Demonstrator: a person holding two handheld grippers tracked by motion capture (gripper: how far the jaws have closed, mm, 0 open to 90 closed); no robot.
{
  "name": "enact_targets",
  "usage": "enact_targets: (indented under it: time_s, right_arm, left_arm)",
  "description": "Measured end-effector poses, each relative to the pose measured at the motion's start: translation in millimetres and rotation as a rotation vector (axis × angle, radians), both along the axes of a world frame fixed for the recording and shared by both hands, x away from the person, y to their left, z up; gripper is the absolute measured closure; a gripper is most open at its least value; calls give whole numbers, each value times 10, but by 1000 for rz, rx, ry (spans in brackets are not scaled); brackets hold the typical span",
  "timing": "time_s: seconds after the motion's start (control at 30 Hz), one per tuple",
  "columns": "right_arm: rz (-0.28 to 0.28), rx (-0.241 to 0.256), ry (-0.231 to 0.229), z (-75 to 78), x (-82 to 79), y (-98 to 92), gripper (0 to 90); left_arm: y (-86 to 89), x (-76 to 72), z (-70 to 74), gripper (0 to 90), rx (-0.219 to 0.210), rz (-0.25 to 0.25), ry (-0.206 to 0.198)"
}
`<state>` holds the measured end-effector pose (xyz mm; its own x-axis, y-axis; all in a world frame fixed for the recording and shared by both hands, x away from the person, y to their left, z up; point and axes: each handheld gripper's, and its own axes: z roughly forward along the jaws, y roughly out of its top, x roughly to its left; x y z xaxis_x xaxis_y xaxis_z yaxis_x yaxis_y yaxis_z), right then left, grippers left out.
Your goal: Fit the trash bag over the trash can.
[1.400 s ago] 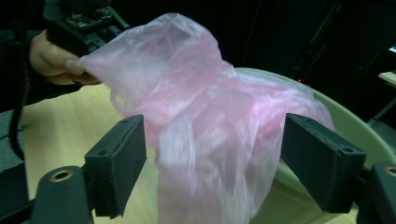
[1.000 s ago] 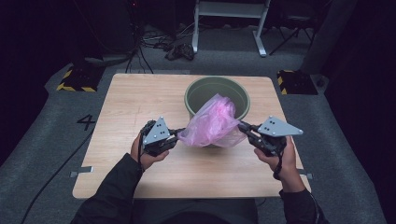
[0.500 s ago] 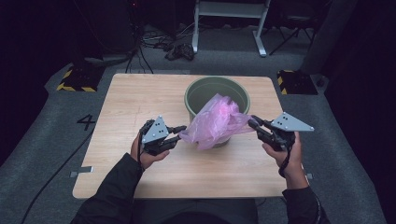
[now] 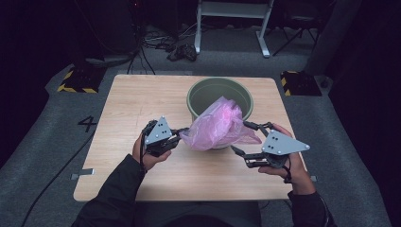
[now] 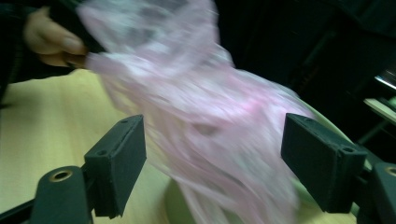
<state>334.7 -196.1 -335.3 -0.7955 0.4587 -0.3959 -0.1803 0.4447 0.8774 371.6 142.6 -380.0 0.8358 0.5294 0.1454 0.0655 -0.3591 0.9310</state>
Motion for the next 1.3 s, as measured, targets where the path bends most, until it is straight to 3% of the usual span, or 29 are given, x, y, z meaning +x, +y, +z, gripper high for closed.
enact_targets:
  time_s: [0.13, 0.27, 0.33, 0.37, 0.47, 0.6, 0.73, 0.87, 1.07, 1.2, 1.3]
  right_arm:
    - [52, -38, 24, -48, -43, 272, 246]
    - [68, -71, 50, -162, -79, 543, 251]
    - [36, -80, 53, -209, -67, 642, 263]
    - [9, -83, 52, -227, -56, 683, 291]
    - [-66, -79, 57, -233, 3, 739, 526]
    - [-110, -53, 59, -171, 30, 670, 698]
    - [-151, -45, 56, -94, 31, 521, 714]
    - [-182, -43, 57, 10, 70, 377, 822]
    - [-241, -21, 78, 204, 245, 131, 845]
    - [-332, 28, 123, 270, 427, -61, 843]
    - [-397, 42, 122, 280, 548, -158, 837]
  left_arm:
    - [-32, -11, -4, 882, 4, 7, -10]
    - [-56, -25, 13, 884, 12, 0, -10]
    - [-69, -33, 13, 885, 11, -8, -11]
    - [-77, -41, 13, 885, 17, -9, -13]
    - [-69, -53, 19, 885, 21, -13, -19]
    - [-9, -24, 20, 887, 17, 2, -17]
    - [39, 4, 16, 888, 9, 14, -4]
    - [37, 29, 14, 888, 18, 17, 1]
    - [73, 116, 30, 889, 22, 18, 27]
    - [131, 207, 53, 885, 9, 22, 59]
    - [161, 269, 74, 884, 10, 23, 72]
